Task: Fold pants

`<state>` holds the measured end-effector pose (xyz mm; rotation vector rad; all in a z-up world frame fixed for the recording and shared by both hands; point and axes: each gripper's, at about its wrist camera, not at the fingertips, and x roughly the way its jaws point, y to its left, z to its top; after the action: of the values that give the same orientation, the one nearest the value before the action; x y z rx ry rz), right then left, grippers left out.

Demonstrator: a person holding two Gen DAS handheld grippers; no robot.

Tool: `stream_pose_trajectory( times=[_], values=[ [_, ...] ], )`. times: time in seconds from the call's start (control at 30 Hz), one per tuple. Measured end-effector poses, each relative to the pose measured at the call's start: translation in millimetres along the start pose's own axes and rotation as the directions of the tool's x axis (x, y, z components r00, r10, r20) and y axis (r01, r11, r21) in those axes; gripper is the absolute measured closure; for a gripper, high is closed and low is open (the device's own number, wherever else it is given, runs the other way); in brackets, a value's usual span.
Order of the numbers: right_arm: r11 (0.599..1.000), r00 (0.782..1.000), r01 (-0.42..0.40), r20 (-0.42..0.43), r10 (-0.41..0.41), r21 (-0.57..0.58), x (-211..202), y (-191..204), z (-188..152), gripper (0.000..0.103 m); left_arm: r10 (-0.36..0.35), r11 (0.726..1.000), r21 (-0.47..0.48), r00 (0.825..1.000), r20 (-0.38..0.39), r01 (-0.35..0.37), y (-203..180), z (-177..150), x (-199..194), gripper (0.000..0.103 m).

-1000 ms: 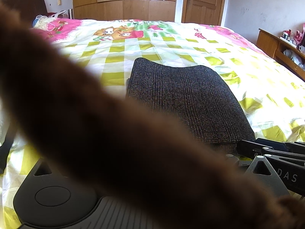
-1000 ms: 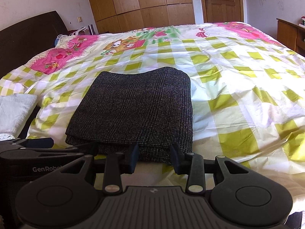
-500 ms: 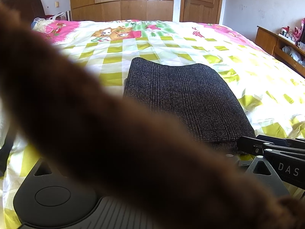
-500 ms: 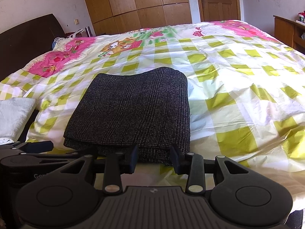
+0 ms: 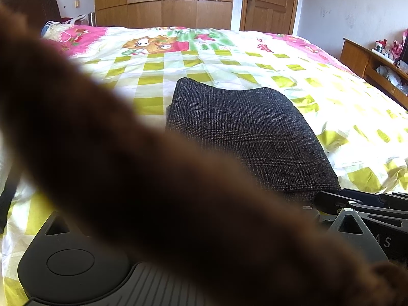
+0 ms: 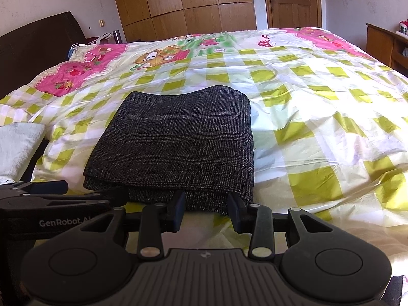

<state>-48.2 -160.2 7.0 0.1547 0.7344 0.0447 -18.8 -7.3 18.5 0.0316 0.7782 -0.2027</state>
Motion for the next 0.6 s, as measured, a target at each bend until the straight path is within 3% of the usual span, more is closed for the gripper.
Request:
stream_pose_trajectory(
  times=[0.6],
  values=[
    [1.000,1.000,-0.008,-0.020,0.008,0.018,4.0,-3.2,-0.7,0.053,0.010,1.000,0.008,1.000,-0.007,-0.010,-1.8,0.2,3.2,0.000]
  ],
)
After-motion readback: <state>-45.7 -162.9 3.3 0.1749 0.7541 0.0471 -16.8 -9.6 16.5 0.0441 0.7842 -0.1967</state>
